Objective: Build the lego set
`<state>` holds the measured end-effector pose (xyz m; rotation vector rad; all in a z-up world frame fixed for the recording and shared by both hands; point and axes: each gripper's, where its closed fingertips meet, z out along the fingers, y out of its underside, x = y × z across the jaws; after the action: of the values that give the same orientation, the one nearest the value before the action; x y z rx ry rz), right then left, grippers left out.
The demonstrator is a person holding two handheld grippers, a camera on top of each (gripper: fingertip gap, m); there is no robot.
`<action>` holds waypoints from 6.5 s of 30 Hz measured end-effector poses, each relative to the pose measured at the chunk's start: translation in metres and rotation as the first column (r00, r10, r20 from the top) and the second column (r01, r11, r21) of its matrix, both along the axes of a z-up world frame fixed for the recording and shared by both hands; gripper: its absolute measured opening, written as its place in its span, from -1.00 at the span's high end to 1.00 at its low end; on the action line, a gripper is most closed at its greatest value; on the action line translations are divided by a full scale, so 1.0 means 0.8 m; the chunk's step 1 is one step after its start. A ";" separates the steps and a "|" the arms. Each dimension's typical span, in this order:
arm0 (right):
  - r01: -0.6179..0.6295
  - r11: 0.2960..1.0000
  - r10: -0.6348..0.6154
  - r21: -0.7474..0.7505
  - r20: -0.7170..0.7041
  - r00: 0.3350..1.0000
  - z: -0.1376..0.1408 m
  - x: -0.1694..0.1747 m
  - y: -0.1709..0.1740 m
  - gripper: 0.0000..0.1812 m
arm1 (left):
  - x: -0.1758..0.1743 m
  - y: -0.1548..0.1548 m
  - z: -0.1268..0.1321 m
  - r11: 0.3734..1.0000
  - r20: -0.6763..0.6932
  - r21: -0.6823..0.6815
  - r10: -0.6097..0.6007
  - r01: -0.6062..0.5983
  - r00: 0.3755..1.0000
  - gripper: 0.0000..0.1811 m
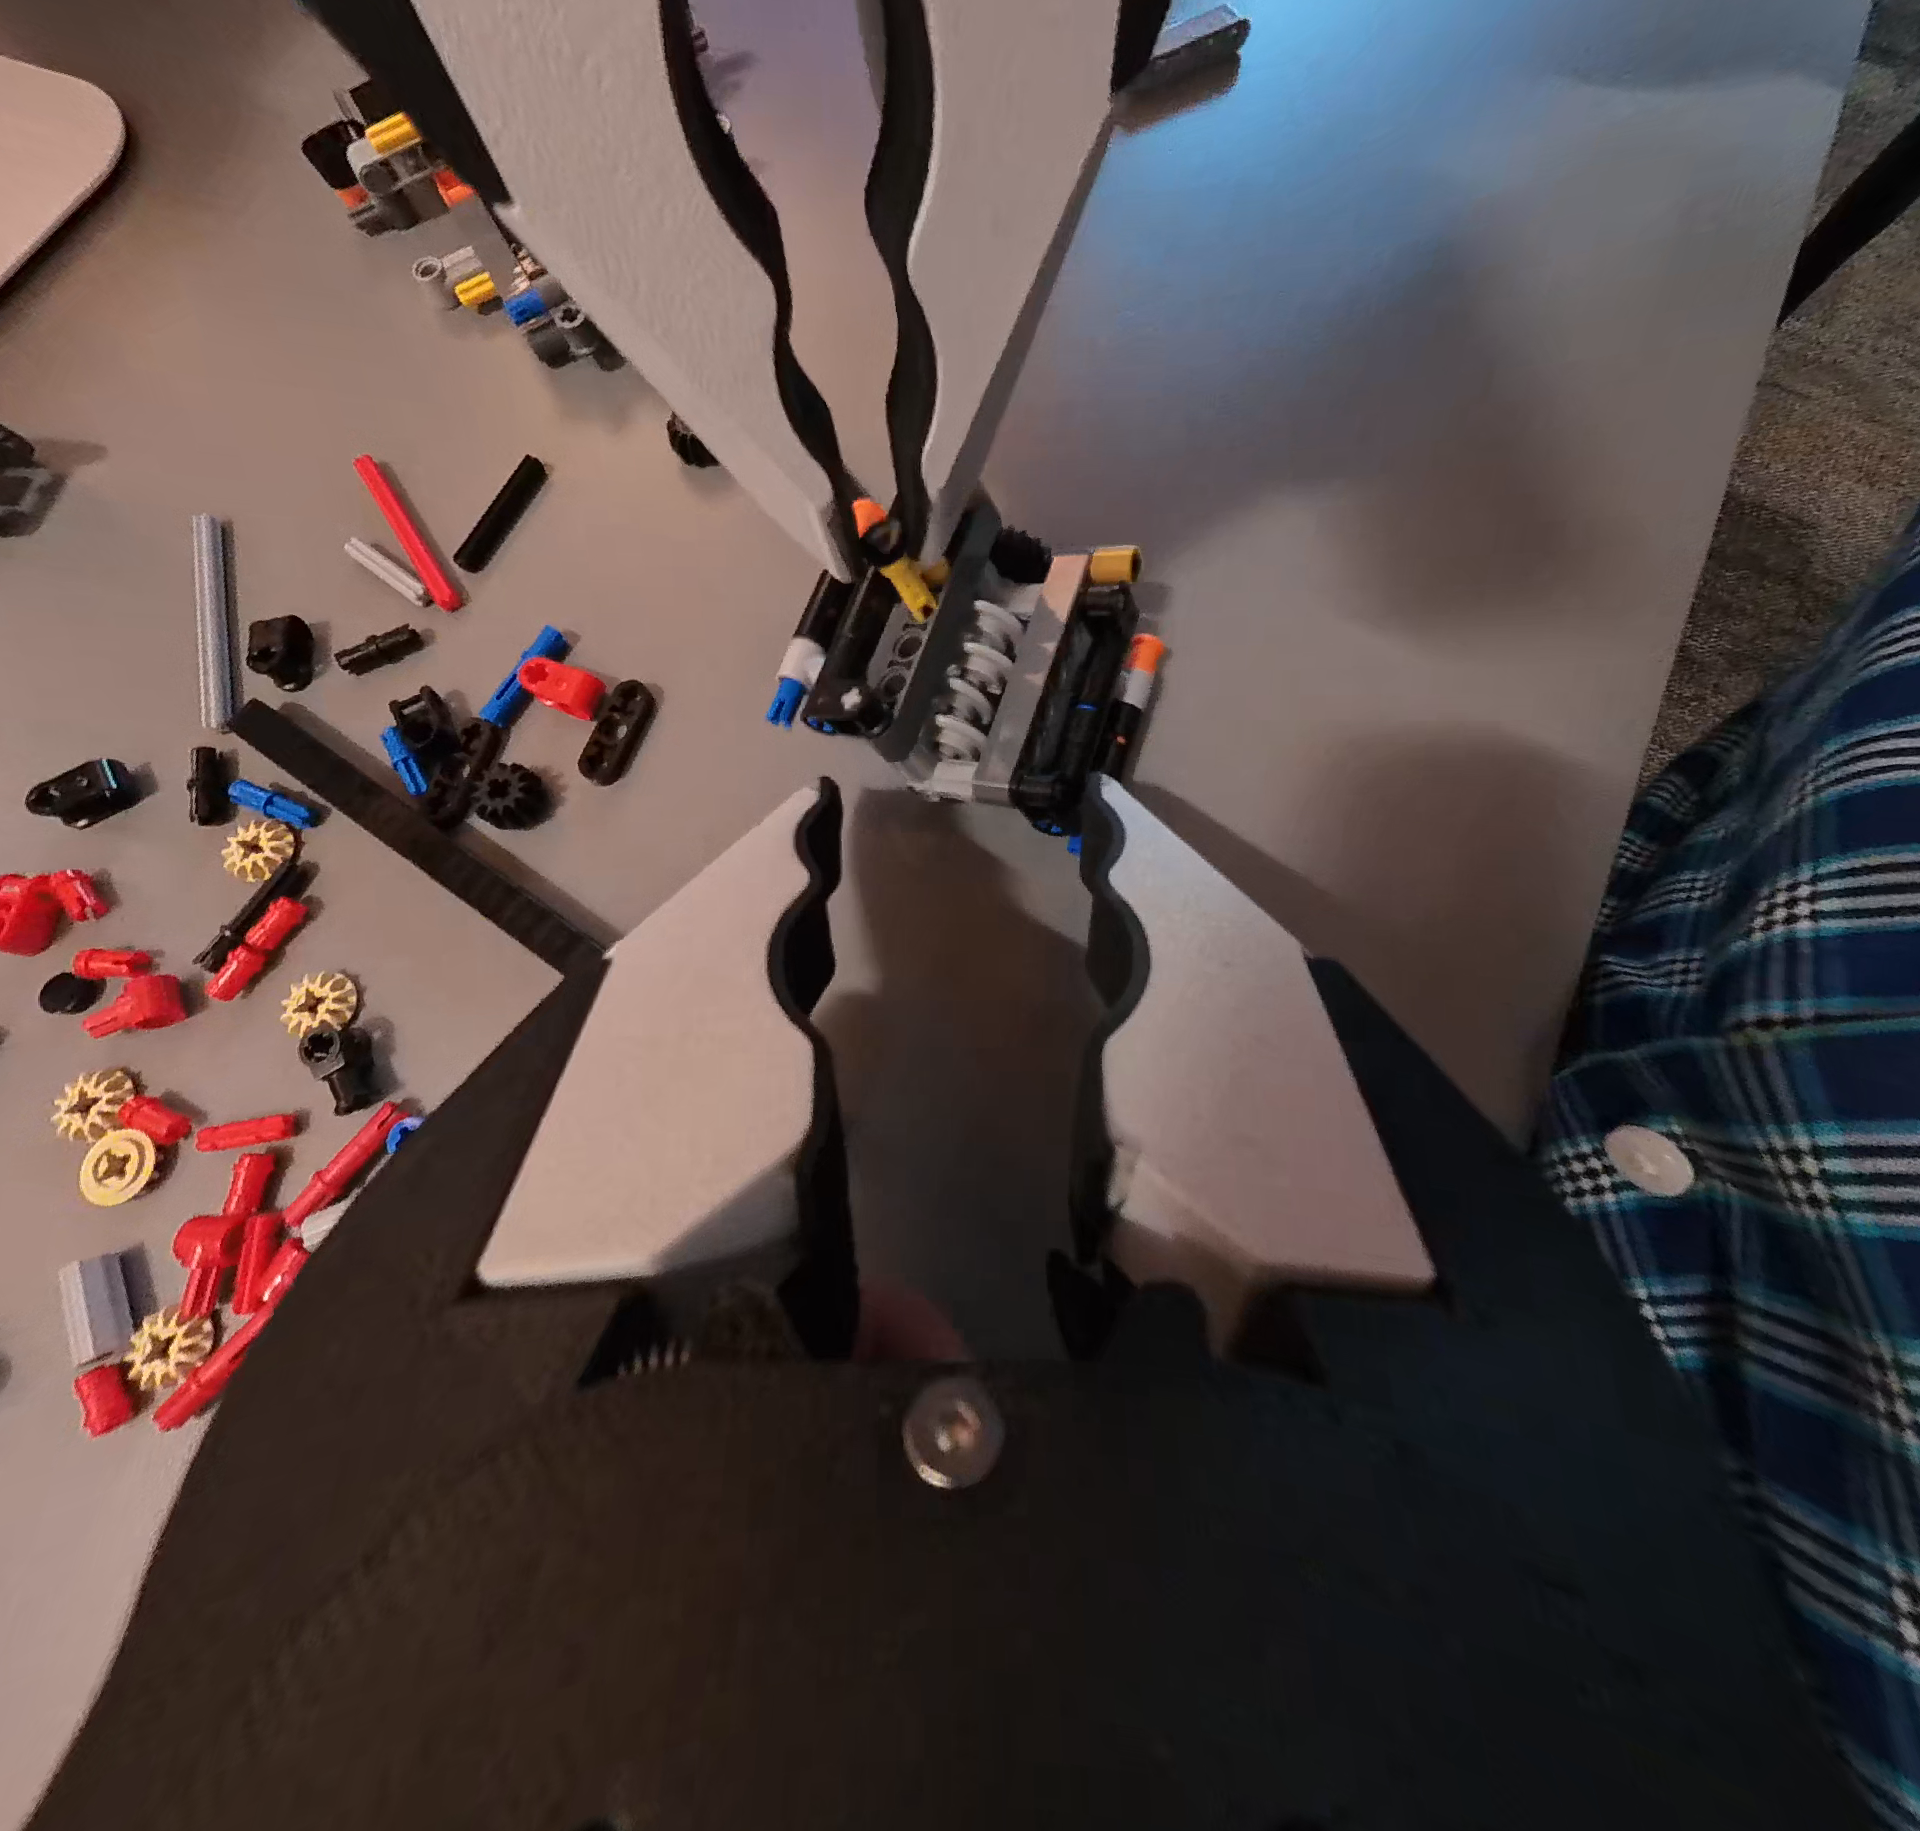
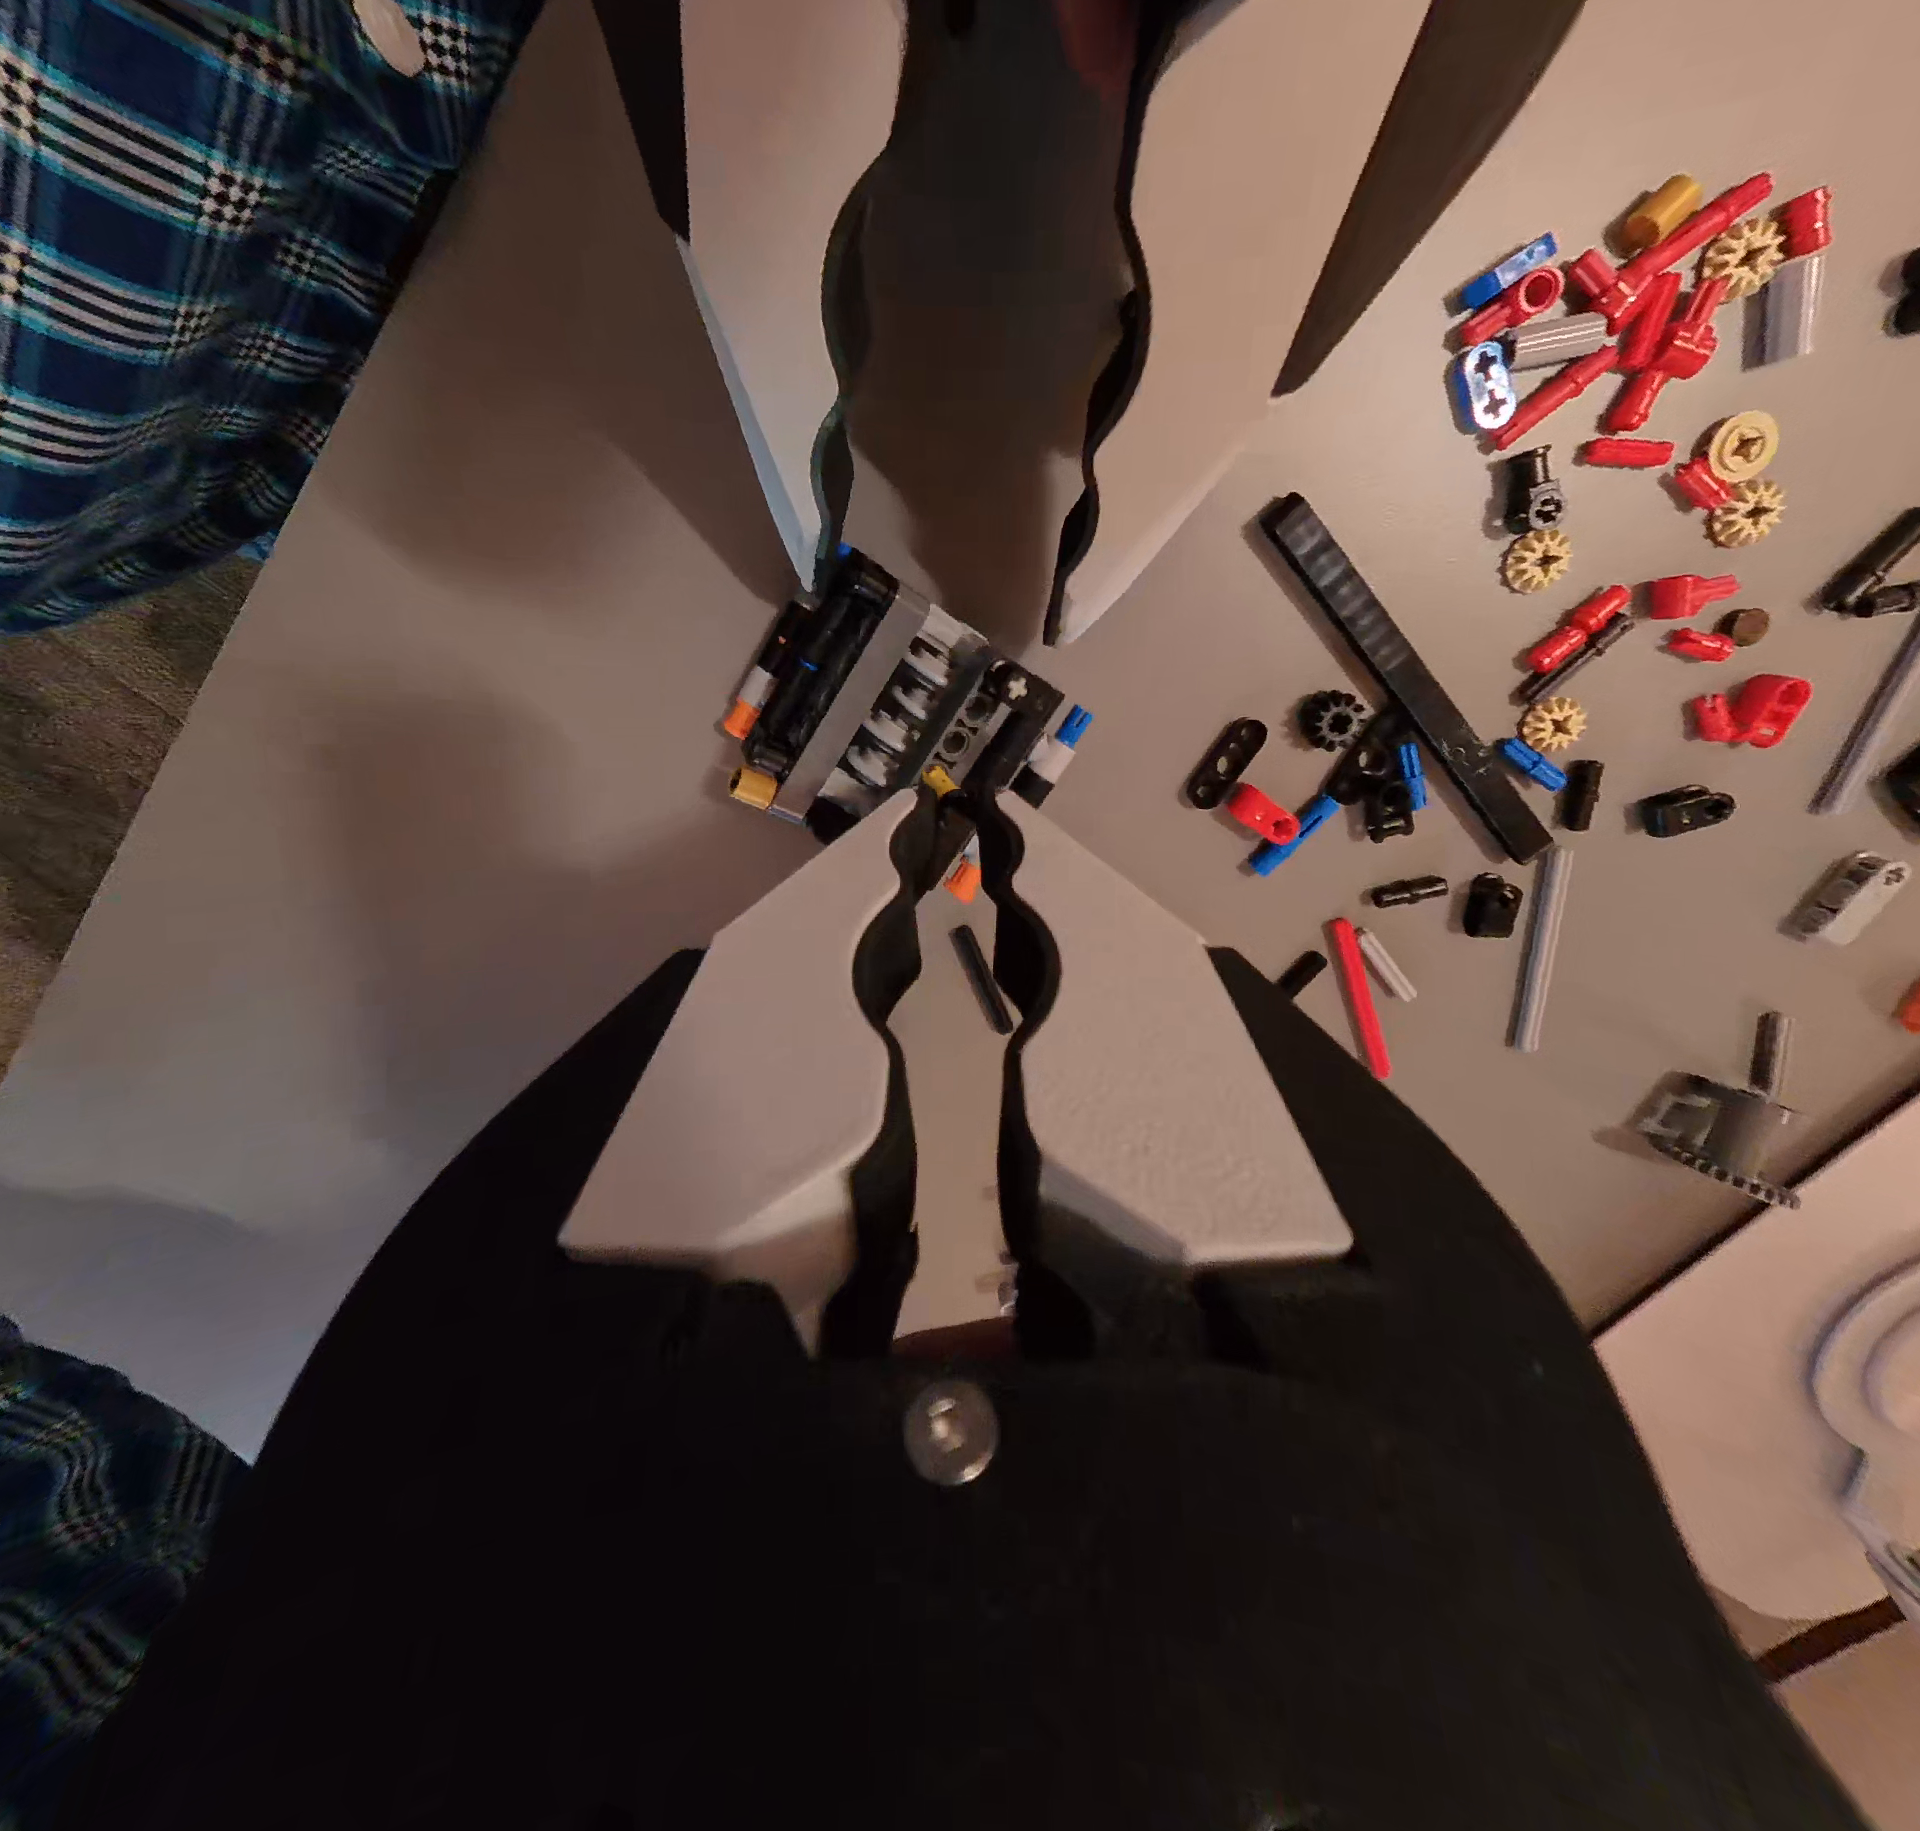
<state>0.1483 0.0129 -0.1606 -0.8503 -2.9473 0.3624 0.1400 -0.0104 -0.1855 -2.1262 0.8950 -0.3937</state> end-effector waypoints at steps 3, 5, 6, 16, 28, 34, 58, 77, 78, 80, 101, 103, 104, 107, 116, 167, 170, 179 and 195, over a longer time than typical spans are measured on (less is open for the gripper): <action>-0.021 1.000 0.021 -0.007 0.022 1.000 -0.004 0.004 -0.001 0.95 | 0.001 -0.001 -0.001 1.000 0.004 -0.006 -0.008 0.008 1.000 0.54; -0.019 1.000 0.019 0.000 0.031 0.999 -0.007 0.004 0.000 0.94 | 0.001 0.000 -0.001 1.000 0.007 -0.011 -0.007 0.007 1.000 0.55; -0.018 1.000 0.018 0.006 0.028 0.999 -0.008 0.003 0.000 0.92 | 0.002 0.000 -0.001 1.000 0.009 -0.013 -0.011 0.011 1.000 0.55; 0.032 0.999 -0.032 0.010 -0.027 0.999 0.005 0.003 0.001 0.93 | 0.003 0.001 -0.002 1.000 -0.002 -0.012 -0.017 0.017 1.000 0.57; 0.053 0.998 -0.053 -0.012 0.024 0.998 -0.002 0.010 0.002 1.00 | 0.005 0.001 -0.002 0.999 0.008 -0.024 -0.025 0.025 1.000 0.57; 0.047 0.999 -0.047 0.000 0.006 0.999 0.001 0.008 0.003 0.99 | 0.004 0.003 -0.003 0.999 0.001 -0.023 -0.024 0.024 1.000 0.59; 0.152 0.984 -0.154 -0.092 -0.012 0.988 -0.007 0.019 0.008 0.99 | 0.003 0.005 0.008 1.000 0.054 0.004 -0.015 0.015 0.998 0.67; 0.213 0.967 -0.230 -0.137 -0.126 0.965 -0.008 0.028 0.002 0.99 | -0.006 0.006 0.012 0.999 0.066 0.013 0.036 -0.037 0.997 0.74; 0.220 0.965 -0.239 -0.141 -0.134 0.962 -0.009 0.028 0.001 0.99 | -0.007 0.005 0.013 0.999 0.075 0.013 0.044 -0.045 0.996 0.74; 0.225 0.960 -0.250 -0.166 -0.151 0.956 -0.008 0.028 -0.004 0.98 | -0.008 0.002 0.013 0.998 0.084 0.008 0.056 -0.057 0.995 0.73; 0.310 0.886 -0.401 -0.345 -0.233 0.886 -0.013 0.029 -0.028 1.00 | 0.025 -0.029 0.009 0.989 0.064 0.001 0.147 -0.147 0.987 0.11; 0.315 0.882 -0.410 -0.351 -0.240 0.880 -0.012 0.028 -0.028 1.00 | 0.027 -0.030 0.003 0.989 0.027 -0.005 0.147 -0.147 0.989 0.11; 0.317 0.879 -0.414 -0.355 -0.243 0.877 -0.012 0.028 -0.028 1.00 | 0.027 -0.028 0.002 0.988 0.005 0.009 0.156 -0.156 0.988 0.14; 0.321 0.873 -0.425 -0.367 -0.251 0.870 -0.012 0.027 -0.029 0.99 | 0.029 -0.025 0.001 0.986 -0.019 0.028 0.166 -0.166 0.986 0.38; 0.329 0.843 -0.457 -0.426 -0.243 0.855 -0.012 0.029 -0.030 1.00 | 0.029 -0.024 0.001 0.986 -0.014 0.019 0.163 -0.163 0.986 0.39; 0.384 0.769 -0.552 -0.511 -0.228 0.802 -0.001 0.047 -0.019 1.00 | 0.031 -0.025 0.000 0.988 -0.038 0.033 0.149 -0.148 0.988 0.40; 0.380 0.778 -0.539 -0.500 -0.221 0.813 -0.008 0.048 -0.024 1.00 | 0.033 -0.026 -0.001 0.989 -0.044 0.036 0.142 -0.140 0.989 0.40; 0.367 0.775 -0.530 -0.515 -0.213 0.820 -0.012 0.047 -0.028 1.00 | 0.033 -0.025 -0.001 0.989 -0.046 0.035 0.145 -0.144 0.988 0.40; 0.366 0.781 -0.531 -0.505 -0.230 0.815 -0.016 0.047 -0.030 1.00 | 0.033 -0.025 -0.001 0.988 -0.063 0.052 0.147 -0.144 0.987 0.40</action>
<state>0.1857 -0.0114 -0.1730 -1.3395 -2.2359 1.0459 0.1664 -0.0306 -0.1862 -2.1554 0.7725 -0.2258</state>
